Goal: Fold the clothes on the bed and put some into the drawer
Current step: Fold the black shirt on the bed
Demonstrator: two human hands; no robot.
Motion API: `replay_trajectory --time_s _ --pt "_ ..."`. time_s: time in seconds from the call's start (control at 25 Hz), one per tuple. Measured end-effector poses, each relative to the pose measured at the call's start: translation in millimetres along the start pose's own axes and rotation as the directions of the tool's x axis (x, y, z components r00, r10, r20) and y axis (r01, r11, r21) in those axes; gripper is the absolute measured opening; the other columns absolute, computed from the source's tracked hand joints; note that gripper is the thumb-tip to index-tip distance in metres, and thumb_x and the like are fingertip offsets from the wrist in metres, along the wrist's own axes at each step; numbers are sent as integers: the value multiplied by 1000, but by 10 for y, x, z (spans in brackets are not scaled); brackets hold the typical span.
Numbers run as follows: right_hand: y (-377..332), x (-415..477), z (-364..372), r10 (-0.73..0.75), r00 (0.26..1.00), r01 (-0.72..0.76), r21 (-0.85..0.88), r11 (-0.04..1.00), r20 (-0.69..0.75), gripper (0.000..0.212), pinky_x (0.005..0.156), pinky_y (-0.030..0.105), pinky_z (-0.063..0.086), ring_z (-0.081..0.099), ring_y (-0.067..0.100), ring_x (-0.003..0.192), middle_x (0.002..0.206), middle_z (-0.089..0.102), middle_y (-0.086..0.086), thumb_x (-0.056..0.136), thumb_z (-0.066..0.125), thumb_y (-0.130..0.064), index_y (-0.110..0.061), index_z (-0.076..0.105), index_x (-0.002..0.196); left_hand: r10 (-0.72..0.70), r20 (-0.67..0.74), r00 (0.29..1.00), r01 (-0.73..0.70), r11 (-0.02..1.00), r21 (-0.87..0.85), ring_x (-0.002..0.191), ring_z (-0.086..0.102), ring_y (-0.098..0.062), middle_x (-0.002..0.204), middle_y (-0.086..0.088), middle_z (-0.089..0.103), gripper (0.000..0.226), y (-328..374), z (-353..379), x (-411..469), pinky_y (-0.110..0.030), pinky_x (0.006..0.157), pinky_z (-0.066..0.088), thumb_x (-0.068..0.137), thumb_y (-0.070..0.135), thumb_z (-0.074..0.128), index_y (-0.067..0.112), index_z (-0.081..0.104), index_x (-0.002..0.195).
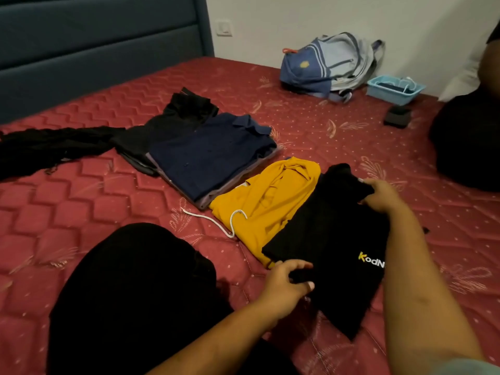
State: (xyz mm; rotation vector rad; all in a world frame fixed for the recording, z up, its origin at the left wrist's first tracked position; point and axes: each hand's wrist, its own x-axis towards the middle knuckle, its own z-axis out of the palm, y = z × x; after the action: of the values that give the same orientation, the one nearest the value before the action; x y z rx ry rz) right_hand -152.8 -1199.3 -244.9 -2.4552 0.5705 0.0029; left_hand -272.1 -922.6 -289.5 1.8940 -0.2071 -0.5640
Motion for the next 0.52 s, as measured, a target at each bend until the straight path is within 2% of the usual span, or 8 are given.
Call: replay_trajectory --time_s 0.08,0.12,0.2,0.28,0.36,0.44,0.52 --pt "-178 12 -199 -72 994 71 -13 997 -78 52 88 36 43 59 34 112 118 63 22 78 63 13 -5 60 127 129 -128 983 -134 991 -26 100 54 7 115 -3 62 30 160 -75 2 -8 89 41 86 21 70 45 66 103" --pt "-311 33 -321 -118 985 117 -13 993 -126 53 91 36 43 58 34 113 119 63 22 77 64 13 -5 60 127 189 -222 957 -203 978 -43 96 54 8 109 -1 65 22 251 -119 3 -5 83 39 88 23 68 39 69 104" --pt "-592 123 -496 -195 956 194 -26 981 -219 54 93 37 42 57 34 115 119 64 21 76 65 12 -8 62 126 252 -392 885 -311 946 -94 93 58 3 100 3 69 14 405 -256 25 -8 82 41 86 31 69 39 72 97" --pt "-890 336 -458 -284 930 281 -44 959 -233 53 93 36 43 58 33 113 118 65 21 75 64 10 -10 63 124 225 -491 842 -331 933 -140 98 62 -3 99 7 64 18 441 -479 144 -19 91 47 80 30 71 43 72 92" --pt "-1158 572 -196 -325 934 325 -28 945 -145 48 91 35 43 59 32 112 117 65 20 78 62 8 -11 64 122 139 -546 826 -242 963 -122 103 61 -7 100 12 57 24 391 -730 293 -26 97 47 81 19 74 35 72 99" --pt "-1344 716 189 -271 961 269 -46 962 -59 44 93 38 42 59 31 113 120 64 16 82 60 -1 -22 63 121 21 -568 823 -46 999 -30 108 57 -15 104 9 53 33 301 -942 401 -19 94 43 82 13 73 22 69 114" --pt "-1414 737 615 -152 986 128 -265 956 -72 50 105 47 31 49 30 125 133 56 8 85 56 -11 -34 53 130 -168 -547 820 213 977 19 121 48 -24 131 -6 45 48 187 -1069 442 -15 93 38 82 17 72 16 59 129"
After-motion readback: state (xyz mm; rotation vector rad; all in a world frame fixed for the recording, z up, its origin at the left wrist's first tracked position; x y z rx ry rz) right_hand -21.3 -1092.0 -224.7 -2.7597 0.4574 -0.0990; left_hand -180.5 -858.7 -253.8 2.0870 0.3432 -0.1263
